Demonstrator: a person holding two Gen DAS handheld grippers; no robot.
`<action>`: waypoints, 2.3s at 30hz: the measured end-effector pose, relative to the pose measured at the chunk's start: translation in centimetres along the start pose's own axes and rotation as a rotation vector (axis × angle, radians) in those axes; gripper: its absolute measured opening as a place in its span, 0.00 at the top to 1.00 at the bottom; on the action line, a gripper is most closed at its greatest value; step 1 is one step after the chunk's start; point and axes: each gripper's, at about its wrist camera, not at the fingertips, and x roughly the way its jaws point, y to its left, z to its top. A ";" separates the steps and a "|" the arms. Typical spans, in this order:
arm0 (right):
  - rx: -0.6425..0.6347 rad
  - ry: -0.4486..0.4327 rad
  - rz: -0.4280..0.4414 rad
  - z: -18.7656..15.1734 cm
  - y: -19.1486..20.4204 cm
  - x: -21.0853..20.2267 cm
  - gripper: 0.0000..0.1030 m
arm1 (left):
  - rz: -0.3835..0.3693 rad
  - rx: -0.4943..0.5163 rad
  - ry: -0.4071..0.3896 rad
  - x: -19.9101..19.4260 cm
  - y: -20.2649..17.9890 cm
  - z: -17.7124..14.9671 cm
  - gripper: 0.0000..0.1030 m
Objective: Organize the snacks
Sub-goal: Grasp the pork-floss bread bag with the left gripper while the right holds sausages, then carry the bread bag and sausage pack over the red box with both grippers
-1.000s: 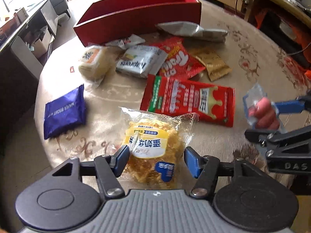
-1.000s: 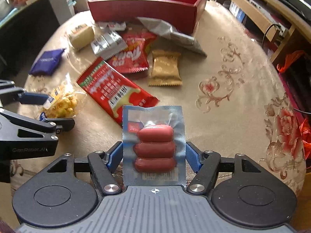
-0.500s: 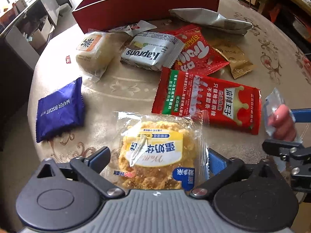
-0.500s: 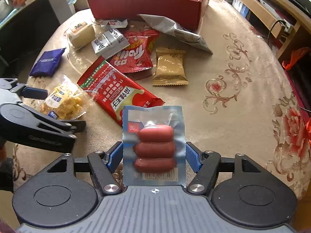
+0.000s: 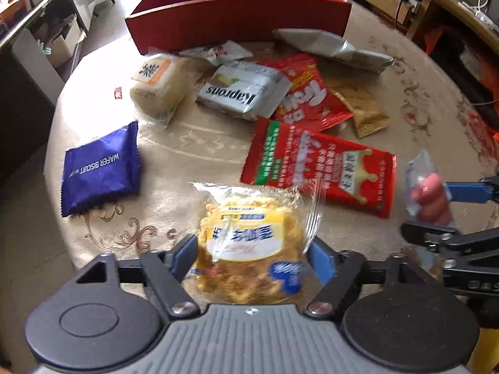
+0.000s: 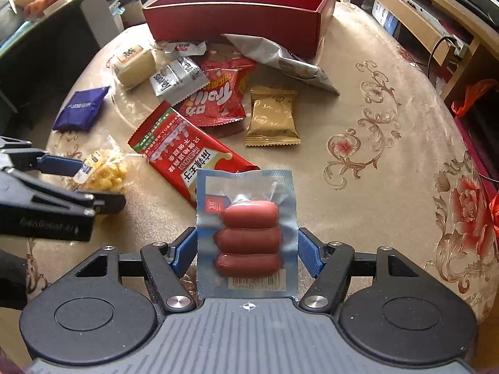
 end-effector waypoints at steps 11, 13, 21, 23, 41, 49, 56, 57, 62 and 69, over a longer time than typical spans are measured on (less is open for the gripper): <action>0.002 0.001 0.034 0.3 0.1 0.0 0.28 | 0.005 -0.014 0.043 1.5 1.1 0.7 0.03; 0.004 0.005 0.040 0.2 0.1 -0.1 0.28 | -0.014 0.012 0.069 2.2 1.3 1.0 0.01; 0.009 0.009 0.040 0.3 -0.1 0.1 0.28 | 0.001 -0.037 0.028 2.2 0.8 -0.1 0.18; 0.000 0.003 0.039 0.4 0.1 0.1 0.28 | -0.007 -0.054 0.019 1.5 0.7 -0.2 0.26; 0.019 -0.103 0.015 3.2 0.2 -1.4 0.28 | -0.055 -0.112 -0.119 -2.9 1.0 1.9 0.28; 0.042 -0.168 0.005 6.7 -0.2 -1.9 0.28 | -0.040 -0.169 -0.187 -3.6 1.8 5.5 0.28; 0.081 -0.208 0.006 9.8 -1.1 -1.9 0.28 | -0.027 -0.201 -0.234 -4.1 2.6 8.8 0.28; 0.087 -0.214 0.006 10.3 -1.3 -1.9 0.28 | -0.025 -0.205 -0.240 -4.2 2.7 9.3 0.28; 0.102 -0.245 -0.006 12.6 -1.9 -1.8 0.28 | -0.012 -0.225 -0.273 -4.3 3.3 12.0 0.28; 0.114 -0.275 -0.015 15.6 -2.5 -1.1 0.28 | 0.017 -0.240 -0.307 -3.9 3.9 15.2 0.28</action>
